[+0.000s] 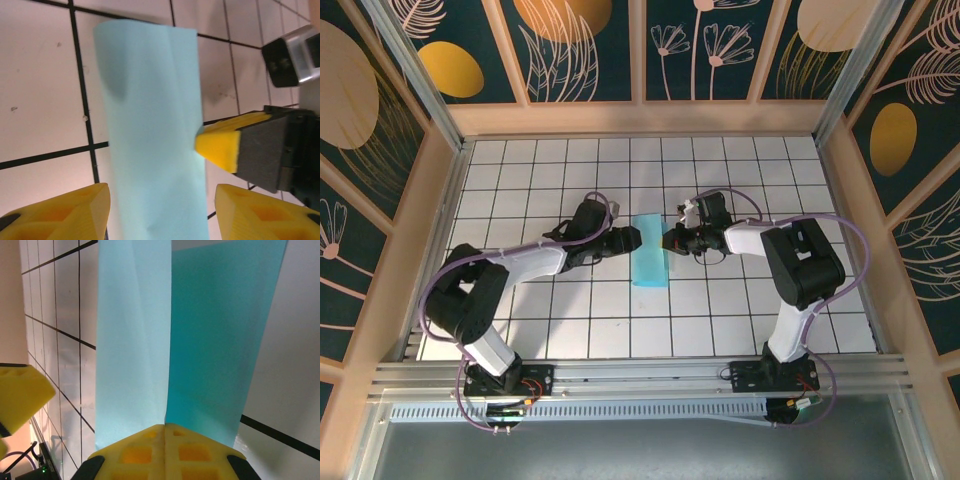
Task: Fold a paper plane with a square sheet of paper (fold left side to right side)
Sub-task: First fold in half a square sheet of paper at the center of the table.
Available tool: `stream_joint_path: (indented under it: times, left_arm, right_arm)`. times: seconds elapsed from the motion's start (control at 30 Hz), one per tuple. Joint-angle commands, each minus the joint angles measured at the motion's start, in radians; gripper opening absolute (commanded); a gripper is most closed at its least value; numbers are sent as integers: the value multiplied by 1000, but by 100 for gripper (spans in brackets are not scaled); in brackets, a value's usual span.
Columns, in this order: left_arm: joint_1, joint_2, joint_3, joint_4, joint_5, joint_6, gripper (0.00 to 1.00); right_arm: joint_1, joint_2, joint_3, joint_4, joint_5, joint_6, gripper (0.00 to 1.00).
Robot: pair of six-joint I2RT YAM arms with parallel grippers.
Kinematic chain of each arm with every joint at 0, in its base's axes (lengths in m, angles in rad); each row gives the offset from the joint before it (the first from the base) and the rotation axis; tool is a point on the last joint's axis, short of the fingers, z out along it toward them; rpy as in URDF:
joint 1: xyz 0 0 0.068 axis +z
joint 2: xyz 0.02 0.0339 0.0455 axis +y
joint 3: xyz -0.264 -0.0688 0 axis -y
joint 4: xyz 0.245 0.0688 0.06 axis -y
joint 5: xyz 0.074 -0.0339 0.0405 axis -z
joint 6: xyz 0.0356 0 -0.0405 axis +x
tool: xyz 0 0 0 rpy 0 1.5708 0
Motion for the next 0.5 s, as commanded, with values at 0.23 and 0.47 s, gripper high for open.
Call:
stream_joint_path:
  times: [0.23, 0.47]
  left_arm:
    - [-5, 101, 55, -1, 34, -31, 58]
    - [-5, 139, 76, 6, 45, -40, 57]
  right_arm:
    - [25, 24, 36, -44, 42, -26, 0]
    - [29, 23, 43, -58, 55, -29, 0]
